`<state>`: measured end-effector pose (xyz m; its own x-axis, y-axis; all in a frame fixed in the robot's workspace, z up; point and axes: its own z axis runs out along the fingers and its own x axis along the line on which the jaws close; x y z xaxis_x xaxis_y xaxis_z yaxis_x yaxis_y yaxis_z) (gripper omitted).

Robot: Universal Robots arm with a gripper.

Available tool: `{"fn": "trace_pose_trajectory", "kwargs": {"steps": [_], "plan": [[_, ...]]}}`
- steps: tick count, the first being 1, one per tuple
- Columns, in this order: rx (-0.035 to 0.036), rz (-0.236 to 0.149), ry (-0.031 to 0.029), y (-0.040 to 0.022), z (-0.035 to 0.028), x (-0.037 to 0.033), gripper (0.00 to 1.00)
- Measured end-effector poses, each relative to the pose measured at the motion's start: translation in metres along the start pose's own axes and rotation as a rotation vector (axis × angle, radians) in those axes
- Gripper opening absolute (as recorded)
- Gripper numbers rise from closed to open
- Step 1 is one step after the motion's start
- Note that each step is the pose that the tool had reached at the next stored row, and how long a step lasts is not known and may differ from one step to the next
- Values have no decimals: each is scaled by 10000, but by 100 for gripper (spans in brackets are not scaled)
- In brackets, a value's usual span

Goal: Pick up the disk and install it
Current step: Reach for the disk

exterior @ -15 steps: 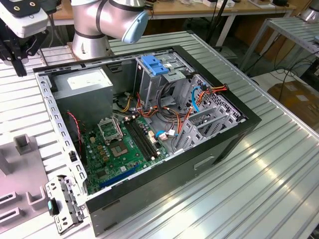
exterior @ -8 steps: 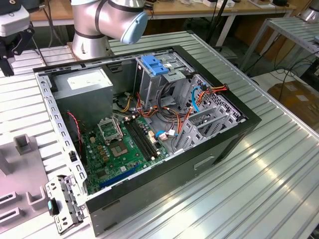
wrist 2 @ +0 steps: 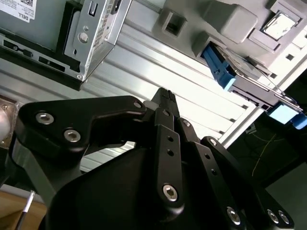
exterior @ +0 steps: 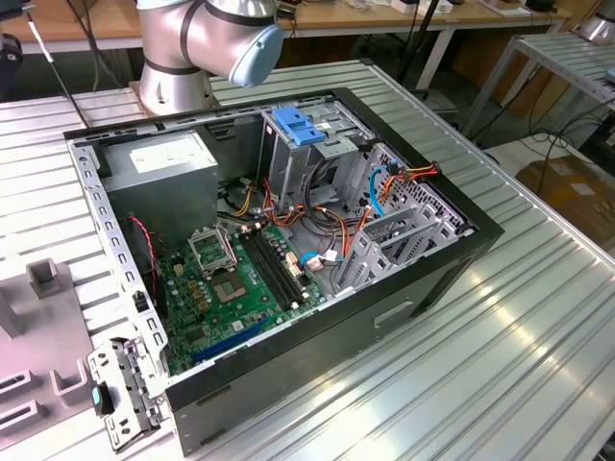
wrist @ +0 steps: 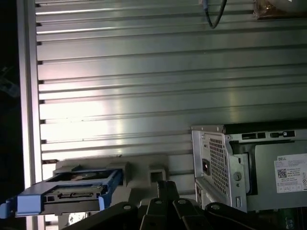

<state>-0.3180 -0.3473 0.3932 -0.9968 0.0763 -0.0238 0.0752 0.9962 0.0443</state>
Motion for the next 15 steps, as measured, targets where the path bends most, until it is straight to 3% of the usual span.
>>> {"fn": "trace_pose_trajectory", "kwargs": {"steps": [3,7,8,10,12,14,15], "plan": [[0,-1,0,-11,-3,120,11],[9,-1,0,-42,-5,156,11],[37,0,-2,-45,-5,162,11],[185,-3,-15,-47,-5,175,11],[195,-1,-13,-48,-7,203,11],[194,0,-15,-57,-9,316,11],[194,-1,-14,-58,-10,334,11]]}}
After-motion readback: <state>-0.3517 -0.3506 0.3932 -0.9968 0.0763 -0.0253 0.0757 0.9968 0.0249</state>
